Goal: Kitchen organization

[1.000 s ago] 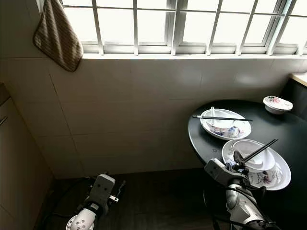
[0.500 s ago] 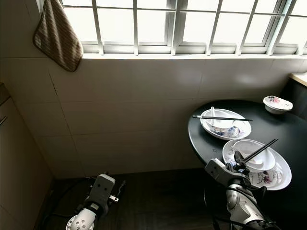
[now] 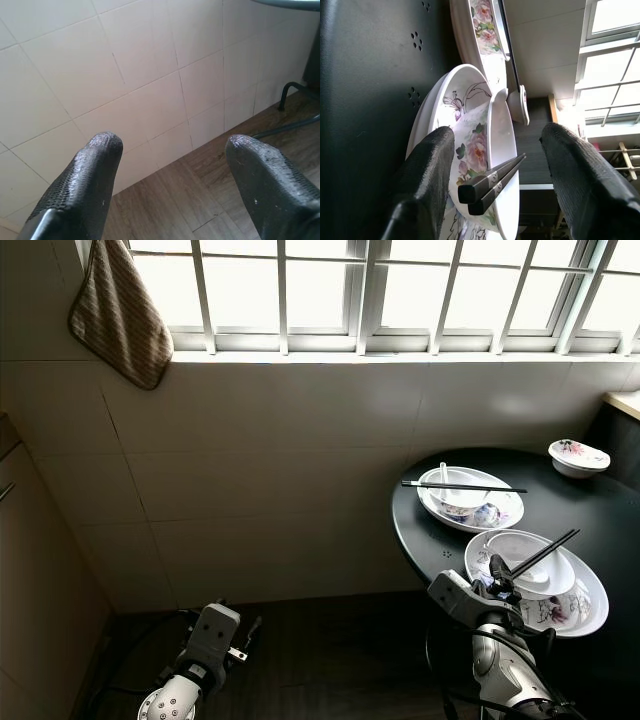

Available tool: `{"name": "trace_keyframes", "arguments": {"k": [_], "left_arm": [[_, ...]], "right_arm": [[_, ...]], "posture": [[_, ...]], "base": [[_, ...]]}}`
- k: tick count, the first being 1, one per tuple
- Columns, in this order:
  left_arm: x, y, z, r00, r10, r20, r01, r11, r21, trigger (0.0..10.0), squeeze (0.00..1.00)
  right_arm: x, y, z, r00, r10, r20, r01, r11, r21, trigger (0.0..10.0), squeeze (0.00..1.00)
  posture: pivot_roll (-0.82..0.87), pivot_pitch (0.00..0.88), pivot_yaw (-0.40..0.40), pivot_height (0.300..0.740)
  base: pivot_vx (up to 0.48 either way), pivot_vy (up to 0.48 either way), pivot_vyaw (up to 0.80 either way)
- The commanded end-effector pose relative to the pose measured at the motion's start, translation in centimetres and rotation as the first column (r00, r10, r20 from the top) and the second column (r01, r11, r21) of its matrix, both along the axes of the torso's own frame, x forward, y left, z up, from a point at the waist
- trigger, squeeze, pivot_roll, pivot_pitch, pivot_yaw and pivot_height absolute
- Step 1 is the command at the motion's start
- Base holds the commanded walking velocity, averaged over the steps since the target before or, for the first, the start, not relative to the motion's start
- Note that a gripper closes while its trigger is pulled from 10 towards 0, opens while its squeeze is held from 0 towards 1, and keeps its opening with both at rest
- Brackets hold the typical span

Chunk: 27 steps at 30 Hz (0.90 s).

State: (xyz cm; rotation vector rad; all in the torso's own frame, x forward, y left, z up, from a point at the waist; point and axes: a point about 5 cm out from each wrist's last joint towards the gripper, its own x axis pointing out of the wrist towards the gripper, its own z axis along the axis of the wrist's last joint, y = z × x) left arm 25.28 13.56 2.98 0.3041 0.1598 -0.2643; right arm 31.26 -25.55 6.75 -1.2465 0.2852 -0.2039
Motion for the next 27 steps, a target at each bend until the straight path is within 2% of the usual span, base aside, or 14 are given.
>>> {"name": "trace_keyframes", "arguments": {"k": [1, 14, 20, 27], "left_arm": [[0.11, -0.06, 0.01, 1.000, 0.002, 0.002, -0.002, 1.000, -0.013, 10.0, 0.00], [0.09, -0.09, -0.05, 1.000, 0.003, 0.001, -0.003, 1.000, -0.014, 10.0, 0.00], [0.09, -0.12, -0.07, 1.000, 0.002, 0.000, -0.002, 1.000, -0.017, 10.0, 0.00], [0.09, -0.15, -0.04, 1.000, 0.002, 0.000, -0.002, 1.000, -0.019, 10.0, 0.00]], "right_arm": [[0.02, -0.37, 0.39, 1.000, -0.007, 0.014, 0.007, 1.000, -0.007, 10.0, 0.31], [0.10, -0.28, 0.42, 1.000, -0.007, 0.014, 0.007, 1.000, 0.002, 10.0, 0.31], [-0.15, -1.12, 0.33, 0.999, -0.042, -0.002, 0.043, 0.999, 0.009, 10.0, 0.30], [-0.24, -1.10, 0.22, 0.999, -0.044, -0.006, 0.044, 0.999, 0.015, 10.0, 0.31]], "posture": [[-0.01, 0.000, -0.045, 0.740], [-0.01, 0.000, -0.045, 0.740], [-0.01, 0.000, -0.045, 0.740], [-0.01, 0.000, -0.044, 0.740]], "base": [[0.000, 0.000, 0.00], [0.000, 0.000, 0.00], [0.000, 0.000, 0.00], [0.000, 0.000, 0.00]]}}
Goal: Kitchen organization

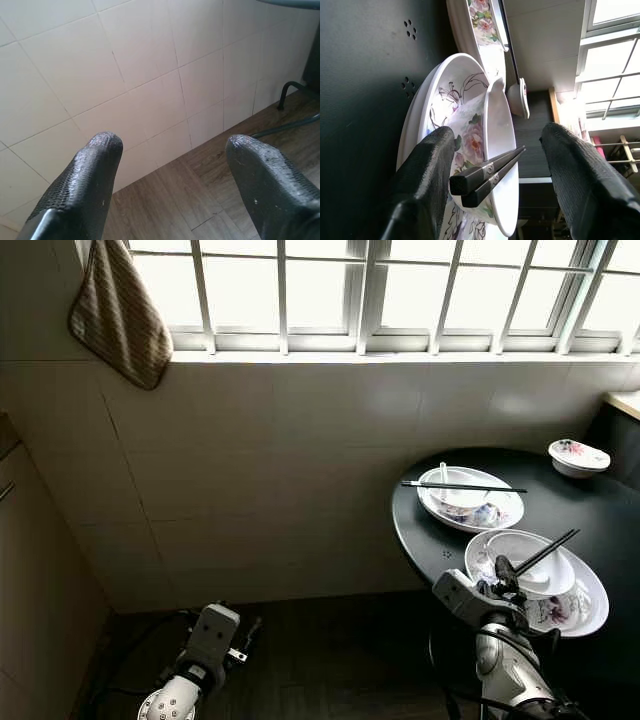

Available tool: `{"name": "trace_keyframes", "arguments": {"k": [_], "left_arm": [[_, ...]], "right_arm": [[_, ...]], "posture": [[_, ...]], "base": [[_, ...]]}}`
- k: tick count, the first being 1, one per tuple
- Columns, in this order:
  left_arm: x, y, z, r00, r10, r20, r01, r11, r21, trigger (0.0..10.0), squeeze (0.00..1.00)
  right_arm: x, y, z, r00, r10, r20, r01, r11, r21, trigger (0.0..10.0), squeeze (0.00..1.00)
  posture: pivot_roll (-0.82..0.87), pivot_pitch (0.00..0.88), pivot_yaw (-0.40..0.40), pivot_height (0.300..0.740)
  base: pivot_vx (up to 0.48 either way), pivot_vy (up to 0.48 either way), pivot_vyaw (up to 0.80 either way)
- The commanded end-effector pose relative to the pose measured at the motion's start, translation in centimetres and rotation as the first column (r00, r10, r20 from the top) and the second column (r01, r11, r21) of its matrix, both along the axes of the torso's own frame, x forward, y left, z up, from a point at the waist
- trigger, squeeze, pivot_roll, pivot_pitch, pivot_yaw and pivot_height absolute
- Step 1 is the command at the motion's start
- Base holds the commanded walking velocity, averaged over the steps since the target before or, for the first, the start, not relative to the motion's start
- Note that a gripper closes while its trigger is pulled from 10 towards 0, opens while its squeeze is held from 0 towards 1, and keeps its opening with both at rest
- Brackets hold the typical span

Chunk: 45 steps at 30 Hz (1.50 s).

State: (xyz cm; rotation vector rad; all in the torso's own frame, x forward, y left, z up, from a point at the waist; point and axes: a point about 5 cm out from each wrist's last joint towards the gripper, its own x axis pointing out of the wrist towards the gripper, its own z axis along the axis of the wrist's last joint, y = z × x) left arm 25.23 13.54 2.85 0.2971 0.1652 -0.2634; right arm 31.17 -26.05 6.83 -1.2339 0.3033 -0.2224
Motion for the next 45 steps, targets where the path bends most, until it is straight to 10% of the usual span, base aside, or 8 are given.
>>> {"name": "trace_keyframes", "arguments": {"k": [1, 15, 24, 45], "left_arm": [[0.1, -0.1, 0.1, 1.000, 0.000, 0.006, 0.000, 1.000, -0.013, 10.0, 0.00], [0.3, 0.0, 0.2, 1.000, 0.001, 0.007, -0.001, 1.000, -0.013, 10.0, 0.00], [0.4, 0.0, 0.2, 1.000, 0.001, 0.008, -0.001, 1.000, -0.011, 10.0, 0.00], [0.4, -0.1, 0.2, 1.000, 0.004, 0.010, -0.004, 1.000, -0.019, 10.0, 0.00]], "right_arm": [[-0.2, -0.6, 0.1, 1.000, -0.019, -0.004, 0.019, 1.000, 0.007, 10.0, 0.31], [-0.5, -1.1, -0.3, 0.998, -0.048, -0.029, 0.049, 0.998, 0.039, 10.0, 0.31], [-0.2, -0.6, -0.1, 1.000, -0.019, -0.015, 0.019, 0.999, 0.051, 0.0, 0.31], [-0.2, 0.2, 0.3, 0.998, 0.056, 0.008, -0.056, 0.996, -0.065, 0.0, 0.31]], "posture": [[-0.01, 0.000, -0.044, 0.740], [-0.01, 0.000, -0.043, 0.740], [-0.01, 0.000, -0.045, 0.740], [-0.01, 0.000, -0.046, 0.740]], "base": [[0.000, 0.000, 0.00], [0.000, 0.000, 0.00], [0.000, 0.000, 0.00], [0.000, 0.000, 0.00]]}}
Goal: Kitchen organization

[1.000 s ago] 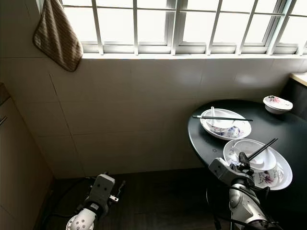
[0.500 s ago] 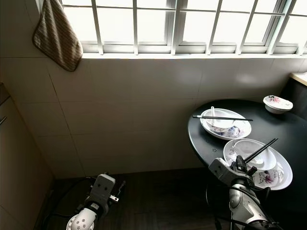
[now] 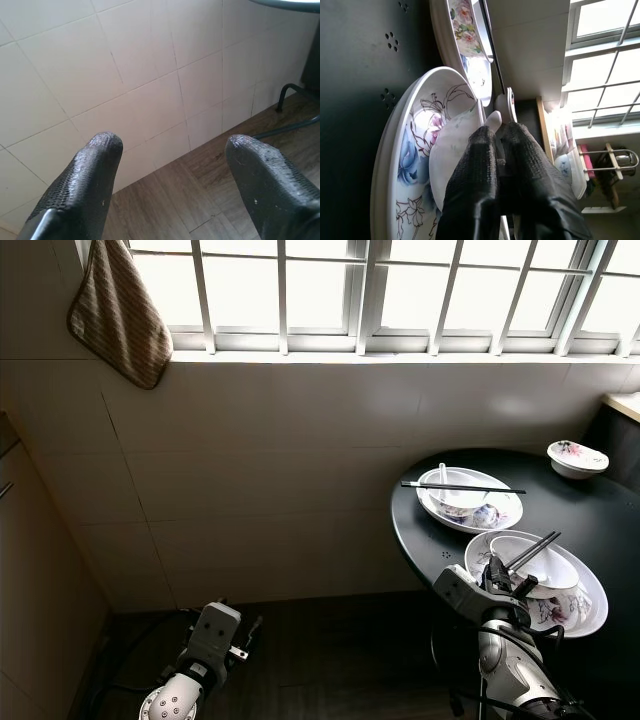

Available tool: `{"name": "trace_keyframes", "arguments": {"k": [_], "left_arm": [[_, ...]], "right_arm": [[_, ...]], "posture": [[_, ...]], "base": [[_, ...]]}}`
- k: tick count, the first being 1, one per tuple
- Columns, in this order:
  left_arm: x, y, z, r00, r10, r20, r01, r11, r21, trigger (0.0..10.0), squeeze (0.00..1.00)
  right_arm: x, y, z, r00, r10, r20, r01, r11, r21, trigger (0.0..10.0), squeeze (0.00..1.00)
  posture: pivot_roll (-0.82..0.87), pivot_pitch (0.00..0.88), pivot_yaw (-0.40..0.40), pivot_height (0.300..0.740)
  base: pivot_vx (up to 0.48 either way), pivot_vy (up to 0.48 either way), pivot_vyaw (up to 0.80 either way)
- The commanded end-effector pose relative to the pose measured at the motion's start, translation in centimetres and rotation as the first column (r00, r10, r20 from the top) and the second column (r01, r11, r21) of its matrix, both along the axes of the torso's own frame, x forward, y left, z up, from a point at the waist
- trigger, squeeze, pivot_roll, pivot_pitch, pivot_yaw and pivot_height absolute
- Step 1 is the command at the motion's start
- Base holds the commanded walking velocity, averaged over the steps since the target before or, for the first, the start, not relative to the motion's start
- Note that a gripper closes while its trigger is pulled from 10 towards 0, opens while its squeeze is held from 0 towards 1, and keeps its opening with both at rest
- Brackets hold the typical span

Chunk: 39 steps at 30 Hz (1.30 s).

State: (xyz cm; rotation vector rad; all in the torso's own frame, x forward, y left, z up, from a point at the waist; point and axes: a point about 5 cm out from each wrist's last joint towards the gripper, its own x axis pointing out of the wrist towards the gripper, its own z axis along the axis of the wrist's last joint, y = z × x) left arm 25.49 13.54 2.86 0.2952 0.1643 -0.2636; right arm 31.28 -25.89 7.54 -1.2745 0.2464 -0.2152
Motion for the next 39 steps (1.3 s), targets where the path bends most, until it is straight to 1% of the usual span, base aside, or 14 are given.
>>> {"name": "trace_keyframes", "arguments": {"k": [1, 6, 12, 16, 20, 25, 28, 29, 30, 31, 33, 34, 37, 39], "left_arm": [[0.2, -0.1, 0.2, 1.000, 0.004, 0.009, -0.004, 1.000, -0.018, 10.0, 0.00], [0.1, -0.1, 0.2, 1.000, 0.006, 0.010, -0.006, 1.000, -0.024, 10.0, 0.00], [0.1, -0.2, 0.2, 1.000, 0.009, 0.010, -0.008, 0.999, -0.031, 10.0, 0.00], [0.2, -0.2, 0.2, 1.000, 0.010, 0.009, -0.010, 0.999, -0.037, 10.0, 0.00], [0.3, -0.3, 0.2, 1.000, 0.012, 0.008, -0.012, 0.999, -0.044, 10.0, 0.00], [0.4, -0.3, 0.3, 1.000, 0.017, 0.013, -0.016, 0.999, -0.048, 10.0, 0.00], [0.4, -0.3, 0.3, 1.000, 0.018, 0.014, -0.017, 0.999, -0.049, 10.0, 0.00], [0.4, -0.3, 0.3, 1.000, 0.018, 0.014, -0.018, 0.999, -0.050, 10.0, 0.00], [0.4, -0.3, 0.3, 1.000, 0.018, 0.014, -0.018, 0.999, -0.050, 10.0, 0.00], [0.5, -0.3, 0.3, 1.000, 0.020, 0.015, -0.019, 0.998, -0.051, 10.0, 0.00], [0.5, -0.3, 0.3, 1.000, 0.023, 0.016, -0.022, 0.998, -0.052, 10.0, 0.00], [0.5, -0.3, 0.3, 1.000, 0.026, 0.018, -0.025, 0.998, -0.052, 10.0, 0.00], [0.4, -0.2, 0.3, 0.999, 0.031, 0.021, -0.030, 0.998, -0.052, 10.0, 0.00], [0.4, -0.2, 0.3, 0.999, 0.034, 0.023, -0.033, 0.998, -0.051, 10.0, 0.00]], "right_arm": [[-0.3, 0.1, -0.2, 1.000, 0.022, -0.015, -0.023, 0.998, -0.051, 0.0, 0.31], [0.1, 0.2, 1.5, 0.995, 0.084, 0.059, -0.070, 0.974, -0.215, 0.0, 0.30], [0.5, 0.5, 4.0, 0.968, 0.133, 0.214, -0.077, 0.965, -0.252, 0.0, 0.31], [0.7, 1.2, 6.1, 0.921, 0.187, 0.341, -0.114, 0.968, -0.224, 0.0, 0.32], [0.8, 5.2, 7.5, 0.812, 0.397, 0.427, -0.385, 0.915, -0.118, 0.0, 0.48], [0.7, 10.2, 7.7, 0.715, 0.558, 0.421, -0.586, 0.807, -0.074, 0.0, 0.45], [0.4, 11.9, 7.9, 0.667, 0.607, 0.432, -0.641, 0.763, -0.081, 0.0, 0.45], [0.2, 13.0, 8.0, 0.634, 0.642, 0.432, -0.690, 0.722, -0.061, 0.0, 0.46], [0.2, 13.0, 8.0, 0.634, 0.642, 0.432, -0.690, 0.722, -0.061, 0.0, 0.46], [0.0, 14.3, 7.8, 0.609, 0.663, 0.435, -0.738, 0.675, 0.005, 0.0, 0.45], [-0.1, 15.3, 7.2, 0.620, 0.661, 0.424, -0.763, 0.634, 0.127, 0.0, 0.44], [-0.1, 15.6, 6.2, 0.658, 0.638, 0.400, -0.747, 0.620, 0.240, 0.0, 0.44], [-0.2, 15.3, 4.8, 0.719, 0.593, 0.362, -0.695, 0.612, 0.377, 0.0, 0.43], [-0.4, 15.1, 4.3, 0.733, 0.583, 0.349, -0.680, 0.615, 0.399, 0.0, 0.43]], "posture": [[-0.01, 0.000, -0.046, 0.740], [-0.02, 0.000, -0.048, 0.740], [-0.02, 0.000, -0.049, 0.740], [-0.02, 0.000, -0.048, 0.740], [-0.02, 0.000, -0.048, 0.740], [-0.02, 0.000, -0.050, 0.740], [-0.02, 0.000, -0.050, 0.740], [-0.01, 0.000, -0.051, 0.740], [-0.01, 0.000, -0.051, 0.740], [-0.01, 0.000, -0.051, 0.740], [-0.01, 0.000, -0.056, 0.740], [0.00, 0.000, -0.059, 0.740], [0.01, 0.000, -0.062, 0.740], [0.01, 0.000, -0.062, 0.740]], "base": [[0.000, 0.000, 0.00], [0.000, 0.000, 0.00], [0.000, 0.000, 0.00], [0.000, 0.000, 0.00], [0.000, 0.000, 0.00], [0.000, 0.000, 0.00], [0.000, 0.000, 0.53], [0.000, 0.000, 0.80], [0.000, 0.000, 0.80], [0.000, 0.000, 0.80], [0.000, 0.000, 0.80], [0.000, 0.000, 0.80], [0.000, 0.000, 0.80], [0.000, 0.000, 0.80]]}}
